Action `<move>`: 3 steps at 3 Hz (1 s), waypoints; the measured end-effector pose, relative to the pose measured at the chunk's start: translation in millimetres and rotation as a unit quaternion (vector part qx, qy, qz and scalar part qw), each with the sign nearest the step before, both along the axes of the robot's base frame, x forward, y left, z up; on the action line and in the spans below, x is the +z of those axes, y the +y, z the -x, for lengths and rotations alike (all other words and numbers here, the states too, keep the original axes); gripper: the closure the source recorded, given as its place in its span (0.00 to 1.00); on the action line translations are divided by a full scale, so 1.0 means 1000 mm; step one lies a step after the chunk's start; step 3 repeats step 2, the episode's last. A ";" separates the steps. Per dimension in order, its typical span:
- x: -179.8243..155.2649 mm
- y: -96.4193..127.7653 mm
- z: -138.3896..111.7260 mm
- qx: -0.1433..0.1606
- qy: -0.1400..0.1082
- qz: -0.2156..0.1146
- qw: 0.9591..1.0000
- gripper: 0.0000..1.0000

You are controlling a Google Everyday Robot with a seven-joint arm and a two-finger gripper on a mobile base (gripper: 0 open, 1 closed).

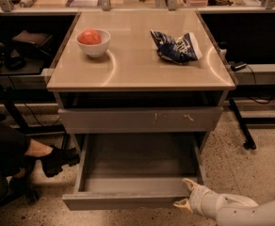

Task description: Open middle drawer

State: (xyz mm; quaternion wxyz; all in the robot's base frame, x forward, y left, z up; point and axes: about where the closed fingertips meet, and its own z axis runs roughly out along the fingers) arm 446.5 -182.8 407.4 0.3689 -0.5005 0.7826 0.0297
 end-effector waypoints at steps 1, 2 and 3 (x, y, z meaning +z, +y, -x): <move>0.000 0.000 0.000 0.000 0.000 0.000 1.000 0.00; 0.000 0.000 0.000 0.000 0.000 0.000 1.000 0.00; 0.000 0.000 0.000 0.000 0.000 0.000 1.000 0.00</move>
Offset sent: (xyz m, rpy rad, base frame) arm 0.0000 0.0000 0.0000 0.0000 0.0000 0.0000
